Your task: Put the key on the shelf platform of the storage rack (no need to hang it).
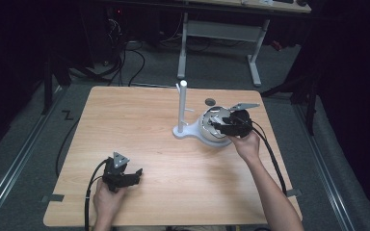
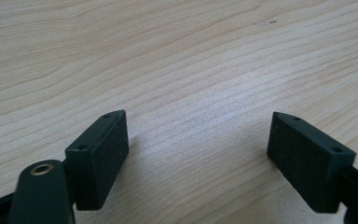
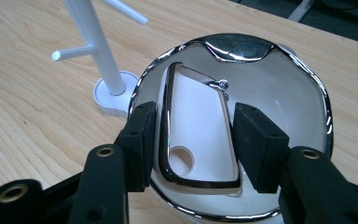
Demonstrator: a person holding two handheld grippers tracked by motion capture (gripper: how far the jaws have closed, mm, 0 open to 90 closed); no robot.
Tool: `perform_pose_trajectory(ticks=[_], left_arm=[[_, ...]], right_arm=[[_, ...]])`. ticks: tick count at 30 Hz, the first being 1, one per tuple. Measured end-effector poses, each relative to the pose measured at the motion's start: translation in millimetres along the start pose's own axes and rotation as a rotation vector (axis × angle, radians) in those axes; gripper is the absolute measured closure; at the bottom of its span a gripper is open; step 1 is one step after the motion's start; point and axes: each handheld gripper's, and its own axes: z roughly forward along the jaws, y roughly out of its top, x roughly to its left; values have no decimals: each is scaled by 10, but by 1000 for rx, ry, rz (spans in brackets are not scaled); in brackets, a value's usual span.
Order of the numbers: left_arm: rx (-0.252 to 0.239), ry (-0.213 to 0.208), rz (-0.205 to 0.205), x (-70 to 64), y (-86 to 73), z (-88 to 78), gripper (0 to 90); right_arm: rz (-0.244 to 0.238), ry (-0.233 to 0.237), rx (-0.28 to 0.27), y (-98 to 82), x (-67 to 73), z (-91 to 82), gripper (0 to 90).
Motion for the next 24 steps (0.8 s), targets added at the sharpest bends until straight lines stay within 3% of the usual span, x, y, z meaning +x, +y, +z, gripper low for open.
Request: perform_pose_trajectory(ticks=[16, 24], left_arm=[[0, 0, 0, 0, 0, 0, 210], [0, -1, 0, 1, 0, 0, 209]], right_arm=[[29, 8, 32, -19, -38, 224, 510], [21, 4, 62, -28, -24, 342, 506]])
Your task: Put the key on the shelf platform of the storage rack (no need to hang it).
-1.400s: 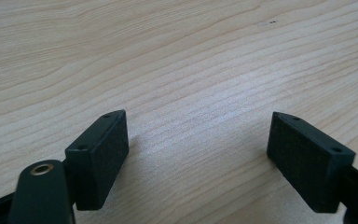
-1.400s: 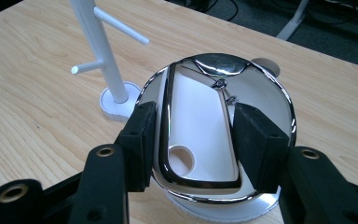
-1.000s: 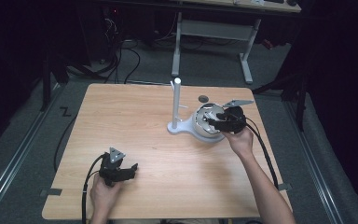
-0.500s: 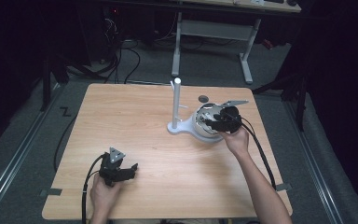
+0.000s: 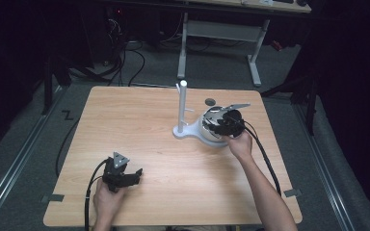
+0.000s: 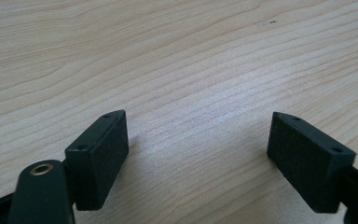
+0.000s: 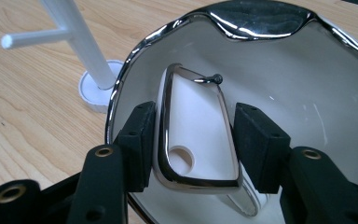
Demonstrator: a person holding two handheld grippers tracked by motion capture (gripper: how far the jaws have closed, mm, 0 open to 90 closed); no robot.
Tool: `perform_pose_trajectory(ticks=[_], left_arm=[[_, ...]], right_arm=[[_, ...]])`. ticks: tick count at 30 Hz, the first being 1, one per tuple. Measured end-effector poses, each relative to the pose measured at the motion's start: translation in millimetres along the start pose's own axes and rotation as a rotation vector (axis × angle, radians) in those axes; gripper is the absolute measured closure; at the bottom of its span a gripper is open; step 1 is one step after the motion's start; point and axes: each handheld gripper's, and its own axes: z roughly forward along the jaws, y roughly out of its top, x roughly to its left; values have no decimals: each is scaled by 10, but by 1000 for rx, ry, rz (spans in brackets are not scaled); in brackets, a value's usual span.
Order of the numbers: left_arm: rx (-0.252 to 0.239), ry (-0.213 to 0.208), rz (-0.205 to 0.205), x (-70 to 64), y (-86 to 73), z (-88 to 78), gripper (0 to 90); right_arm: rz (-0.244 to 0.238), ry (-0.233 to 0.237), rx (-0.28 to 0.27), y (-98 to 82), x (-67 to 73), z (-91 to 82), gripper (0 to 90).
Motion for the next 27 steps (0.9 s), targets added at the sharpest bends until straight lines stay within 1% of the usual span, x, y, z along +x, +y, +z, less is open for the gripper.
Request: perform_pose_trajectory(ticks=[1, 2, 3, 5, 8, 10, 12, 17, 20, 21, 22, 24, 26, 27], left_arm=[[0, 0, 0, 0, 0, 0, 210], [0, 0, 0, 0, 0, 0, 209], [0, 0, 0, 0, 0, 0, 210], [0, 0, 0, 0, 0, 0, 209], [0, 0, 0, 0, 0, 0, 210], [0, 0, 0, 0, 0, 0, 210], [0, 0, 0, 0, 0, 0, 210], [0, 0, 0, 0, 0, 0, 210], [0, -1, 0, 0, 0, 0, 210], [0, -1, -1, 0, 0, 0, 210], [0, -1, 0, 0, 0, 0, 209], [0, -1, -1, 0, 0, 0, 210], [0, 0, 0, 0, 0, 0, 209], [0, 0, 0, 0, 0, 0, 210]], right_arm=[[-5, -6, -1, -1, 4, 8, 510], [-3, -8, 4, -1, 9, 9, 533], [-7, -9, -2, 0, 5, 8, 537], [5, -11, -8, 6, 0, -1, 527], [-8, -10, -2, 3, -10, -10, 510], [-3, -10, 3, -6, -15, -27, 490], [0, -5, -5, -10, -22, -46, 475], [-5, 0, -22, 4, -25, -137, 454], [9, 7, -35, 9, -31, -200, 447], [5, 6, -38, 9, -35, -226, 447], [11, 6, -37, 8, -32, -241, 449], [7, 4, -36, 2, -36, -280, 449], [6, 1, -53, -18, -38, -328, 455], [16, 7, -62, -39, -50, -357, 455]])
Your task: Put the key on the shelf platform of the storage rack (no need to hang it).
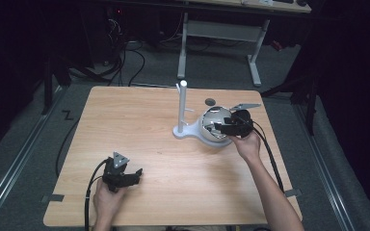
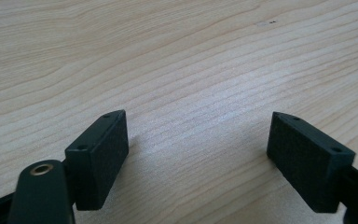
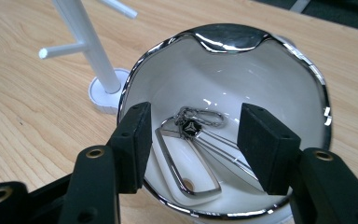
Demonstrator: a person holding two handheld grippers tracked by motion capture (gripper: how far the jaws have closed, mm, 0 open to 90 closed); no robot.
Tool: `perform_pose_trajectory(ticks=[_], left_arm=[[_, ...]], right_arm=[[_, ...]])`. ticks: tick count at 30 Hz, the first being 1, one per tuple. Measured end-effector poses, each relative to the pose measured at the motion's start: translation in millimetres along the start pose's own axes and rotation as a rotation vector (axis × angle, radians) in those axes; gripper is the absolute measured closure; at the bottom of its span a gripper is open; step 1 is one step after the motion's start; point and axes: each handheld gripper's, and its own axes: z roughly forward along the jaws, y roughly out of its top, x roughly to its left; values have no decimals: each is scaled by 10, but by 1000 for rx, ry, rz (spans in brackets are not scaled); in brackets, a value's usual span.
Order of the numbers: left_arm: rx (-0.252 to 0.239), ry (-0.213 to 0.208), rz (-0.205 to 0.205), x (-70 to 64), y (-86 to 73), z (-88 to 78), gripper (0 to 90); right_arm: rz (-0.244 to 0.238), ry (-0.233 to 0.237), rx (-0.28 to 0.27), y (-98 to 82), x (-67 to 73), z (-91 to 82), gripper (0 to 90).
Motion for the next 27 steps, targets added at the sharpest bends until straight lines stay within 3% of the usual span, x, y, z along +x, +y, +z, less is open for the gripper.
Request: perform_pose_trajectory(ticks=[13, 18, 23, 27], left_arm=[[0, 0, 0, 0, 0, 0, 209], [0, 0, 0, 0, 0, 0, 210], [1, 1, 1, 0, 0, 0, 209], [1, 1, 2, 0, 0, -1, 209]], right_arm=[[36, 3, -38, -81, -84, -267, 469], [41, -4, -21, -175, -115, -334, 464], [50, 1, -54, -228, -112, -442, 470], [35, -14, -25, -302, -108, -491, 468]])
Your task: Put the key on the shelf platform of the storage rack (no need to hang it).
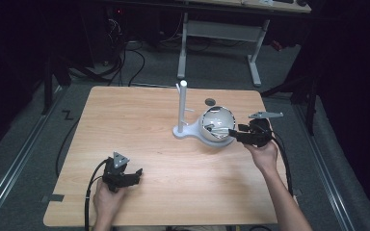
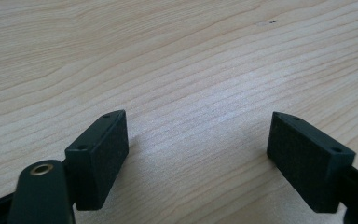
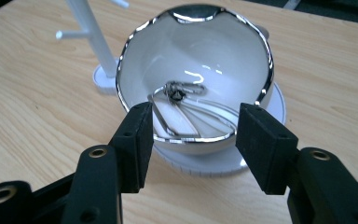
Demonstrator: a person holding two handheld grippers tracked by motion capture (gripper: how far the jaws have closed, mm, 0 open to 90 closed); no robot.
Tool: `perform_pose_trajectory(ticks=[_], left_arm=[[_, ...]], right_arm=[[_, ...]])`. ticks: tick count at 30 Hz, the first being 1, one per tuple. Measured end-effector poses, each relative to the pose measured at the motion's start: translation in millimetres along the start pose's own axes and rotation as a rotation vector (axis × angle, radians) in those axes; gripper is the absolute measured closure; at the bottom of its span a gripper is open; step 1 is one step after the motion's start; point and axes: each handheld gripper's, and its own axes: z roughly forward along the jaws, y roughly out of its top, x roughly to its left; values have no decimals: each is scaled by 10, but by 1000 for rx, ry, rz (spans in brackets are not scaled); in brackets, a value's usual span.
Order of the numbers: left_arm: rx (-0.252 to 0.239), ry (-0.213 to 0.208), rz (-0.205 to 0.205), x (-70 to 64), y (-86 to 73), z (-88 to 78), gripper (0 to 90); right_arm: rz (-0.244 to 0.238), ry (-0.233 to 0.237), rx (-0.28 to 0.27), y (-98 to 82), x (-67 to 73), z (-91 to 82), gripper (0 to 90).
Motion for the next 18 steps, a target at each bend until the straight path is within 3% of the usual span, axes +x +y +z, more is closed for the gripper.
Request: perform_pose_trajectory(ticks=[7, 18], left_arm=[[0, 0, 0, 0, 0, 0, 209], [0, 0, 0, 0, 0, 0, 209]], right_arm=[[-50, -21, -19, -17, 100, -135, 463], [-13, -8, -70, -232, 69, -333, 473]])
